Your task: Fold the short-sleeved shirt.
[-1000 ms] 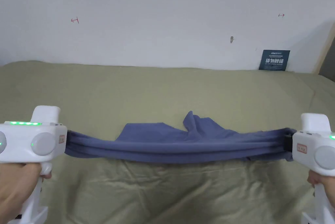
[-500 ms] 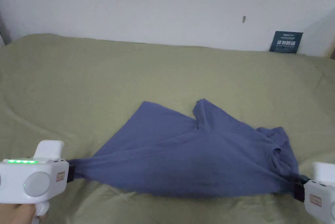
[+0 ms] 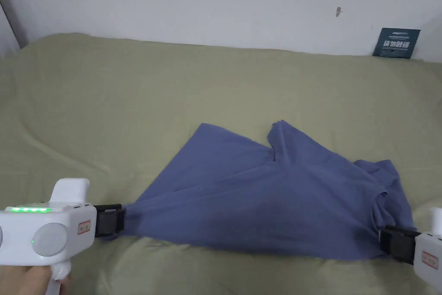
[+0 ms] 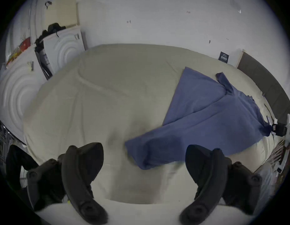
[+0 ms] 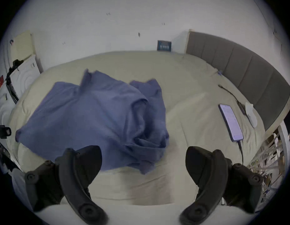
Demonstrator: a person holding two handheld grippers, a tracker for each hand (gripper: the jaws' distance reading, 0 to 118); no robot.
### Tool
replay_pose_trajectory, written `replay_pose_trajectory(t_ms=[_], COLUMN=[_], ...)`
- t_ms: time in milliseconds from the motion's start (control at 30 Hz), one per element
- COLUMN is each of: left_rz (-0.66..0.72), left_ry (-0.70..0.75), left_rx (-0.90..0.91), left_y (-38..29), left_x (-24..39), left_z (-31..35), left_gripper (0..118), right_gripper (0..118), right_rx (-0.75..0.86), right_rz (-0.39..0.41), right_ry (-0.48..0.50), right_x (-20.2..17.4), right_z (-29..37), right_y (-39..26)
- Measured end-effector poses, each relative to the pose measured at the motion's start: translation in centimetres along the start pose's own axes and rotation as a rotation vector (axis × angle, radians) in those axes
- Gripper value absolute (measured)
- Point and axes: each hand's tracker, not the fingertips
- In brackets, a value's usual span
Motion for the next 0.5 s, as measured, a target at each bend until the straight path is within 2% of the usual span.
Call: replay_pose_trajectory(t_ms=[33, 67, 100, 133, 200, 233, 267, 367, 500], left_rz=[0.004, 0.011, 0.023, 0.038, 0.042, 0.049, 0.067, 0.046, 0.126], left_ry=[-0.005, -0.019, -0.02, -0.019, -0.115, -0.131, -0.096, -0.061, -0.095], left_rx=[0.005, 0.006, 0.013, 0.011, -0.033, -0.074, -0.067, -0.072, -0.092], left_y=[0.0, -0.3, -0.3, -0.5, -0.5, -0.6, -0.9, -2.5, -1.9], left_x=[0.0, -0.4, -0.5, -0.7, -1.3, -1.4, -1.4, -1.7, -4.1], left_z=[0.5, 1.4, 1.9, 2.2, 1.8, 1.6, 1.4, 1.2, -0.6], left_gripper=[68, 31, 0, 0, 0, 0, 0, 0, 0], right_gripper=[97, 80, 49, 0, 0, 0, 0, 0, 0], right_rx=[0.021, 0.028, 0.048, 0.066, 0.094, 0.115, 0.081, 0.079, 0.05], right_rz=[0.004, 0.011, 0.016, 0.028, 0.023, 0.043, 0.043, 0.064, 0.067], right_ry=[0.022, 0.047, 0.079, 0.114, 0.109, 0.169, 0.21, 0.201, 0.22], right_x=[-0.7, -1.6, -2.5, -3.4, -5.3, -5.6, -6.2, -8.2, -9.3], right_z=[0.8, 1.7, 2.1, 2.8, 3.5, 3.4, 3.3, 3.0, 2.5], right_y=[0.0, 0.0, -0.1, -0.3, -1.2, -1.2, -1.3, -2.4, -2.8])
